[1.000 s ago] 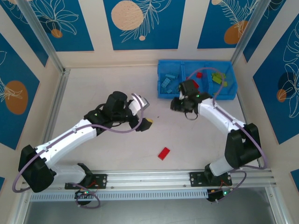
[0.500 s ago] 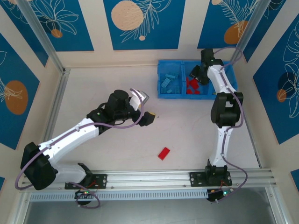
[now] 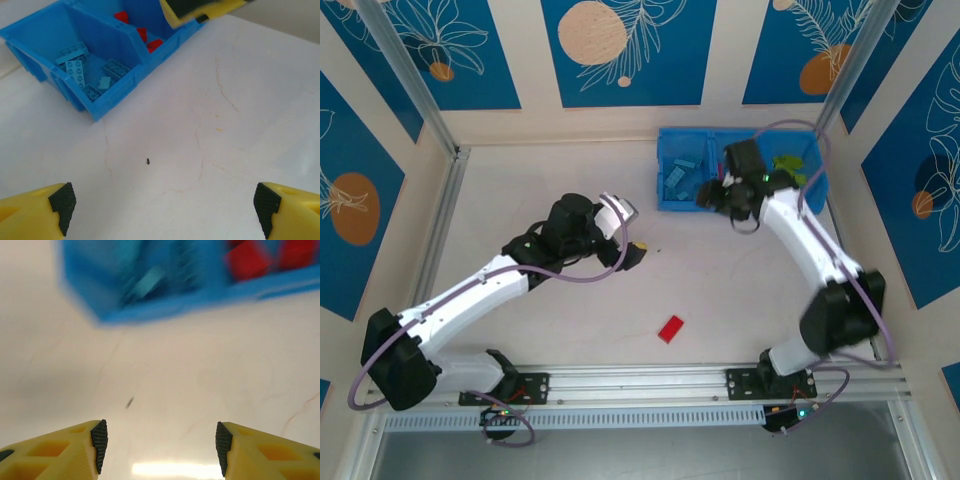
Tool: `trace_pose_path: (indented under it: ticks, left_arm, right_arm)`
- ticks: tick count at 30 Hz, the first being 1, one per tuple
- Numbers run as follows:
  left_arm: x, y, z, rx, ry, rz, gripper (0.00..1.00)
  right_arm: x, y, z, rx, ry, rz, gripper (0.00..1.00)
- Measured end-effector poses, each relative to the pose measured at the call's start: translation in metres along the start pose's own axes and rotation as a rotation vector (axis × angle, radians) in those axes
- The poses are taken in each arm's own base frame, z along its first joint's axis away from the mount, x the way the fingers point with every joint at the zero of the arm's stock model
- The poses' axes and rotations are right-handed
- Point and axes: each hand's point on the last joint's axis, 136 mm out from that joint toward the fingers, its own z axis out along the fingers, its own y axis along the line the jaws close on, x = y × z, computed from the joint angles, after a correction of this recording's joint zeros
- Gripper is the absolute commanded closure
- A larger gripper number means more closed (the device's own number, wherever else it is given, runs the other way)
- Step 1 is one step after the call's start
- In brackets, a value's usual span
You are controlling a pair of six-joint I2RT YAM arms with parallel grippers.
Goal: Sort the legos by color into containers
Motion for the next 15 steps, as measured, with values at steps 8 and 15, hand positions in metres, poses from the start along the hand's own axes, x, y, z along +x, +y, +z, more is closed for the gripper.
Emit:
trace_pose_path:
  ticks: [8, 15]
  left_arm:
    - [0.019, -0.009, -0.024, 0.019, 0.044, 0.135, 0.07]
    - [0.056, -0.035, -0.047, 0.165, 0.163, 0.307, 0.06]
  right_arm:
    - [0.178, 0.035, -0.005, -0.092, 0.269, -0.355, 0.19]
    - [0.266, 0.024, 0.023, 0.010, 0.496, -0.611, 0.03]
